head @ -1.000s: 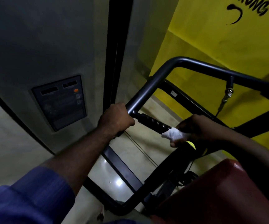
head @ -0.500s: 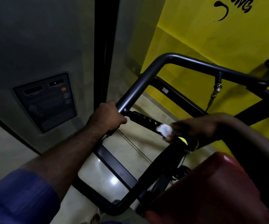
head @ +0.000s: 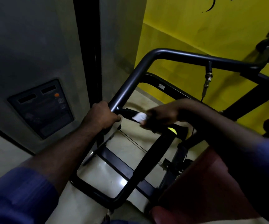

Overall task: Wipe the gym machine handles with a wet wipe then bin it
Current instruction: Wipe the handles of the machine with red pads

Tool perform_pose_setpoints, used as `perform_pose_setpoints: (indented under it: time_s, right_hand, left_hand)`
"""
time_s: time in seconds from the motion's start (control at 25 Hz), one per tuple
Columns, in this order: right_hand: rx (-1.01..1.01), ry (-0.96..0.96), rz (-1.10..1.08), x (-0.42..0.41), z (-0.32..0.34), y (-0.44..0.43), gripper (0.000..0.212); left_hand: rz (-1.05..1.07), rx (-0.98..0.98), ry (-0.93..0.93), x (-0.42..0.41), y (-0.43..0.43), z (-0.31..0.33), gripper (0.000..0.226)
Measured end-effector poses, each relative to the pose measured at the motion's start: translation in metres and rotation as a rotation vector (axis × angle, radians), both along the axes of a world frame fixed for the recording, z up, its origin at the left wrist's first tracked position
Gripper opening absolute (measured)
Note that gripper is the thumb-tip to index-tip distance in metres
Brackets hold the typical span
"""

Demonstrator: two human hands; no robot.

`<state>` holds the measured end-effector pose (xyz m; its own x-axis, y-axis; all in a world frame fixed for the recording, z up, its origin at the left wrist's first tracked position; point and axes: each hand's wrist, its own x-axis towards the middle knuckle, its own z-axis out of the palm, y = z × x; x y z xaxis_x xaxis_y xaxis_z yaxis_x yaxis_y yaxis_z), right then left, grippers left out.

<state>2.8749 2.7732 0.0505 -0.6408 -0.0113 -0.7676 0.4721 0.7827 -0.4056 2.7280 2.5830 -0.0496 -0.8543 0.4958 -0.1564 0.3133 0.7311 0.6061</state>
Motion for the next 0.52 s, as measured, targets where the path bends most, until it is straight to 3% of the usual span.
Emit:
perform_pose_setpoints:
  time_s: [0.12,0.16,0.28,0.36,0.44,0.52]
  right_hand:
    - [0.172,0.158,-0.043,0.073,0.025,0.008,0.050]
    - [0.254,0.295,-0.067,0.091,0.025,0.002,0.051]
    - [0.433,0.897,-0.257,0.121,-0.016,-0.033,0.020]
    - [0.543,1.232,-0.476,0.133,-0.047,-0.067,0.035]
    - [0.525,1.384,-0.696,0.148,-0.071,-0.090,0.052]
    - [0.475,1.467,-0.832,0.155,-0.080,-0.101,0.054]
  left_hand:
    - [-0.005,-0.006,0.013,-0.001,-0.001,-0.001,0.058]
    - [-0.007,-0.011,0.033,-0.001,-0.001,-0.001,0.059]
    - [-0.025,-0.025,0.125,0.005,-0.002,0.004,0.062]
    - [-0.028,-0.040,0.158,0.010,-0.003,0.008,0.060]
    - [-0.026,-0.044,0.164,0.013,-0.006,0.010,0.058]
    - [-0.030,-0.032,0.164,0.016,-0.006,0.013,0.057]
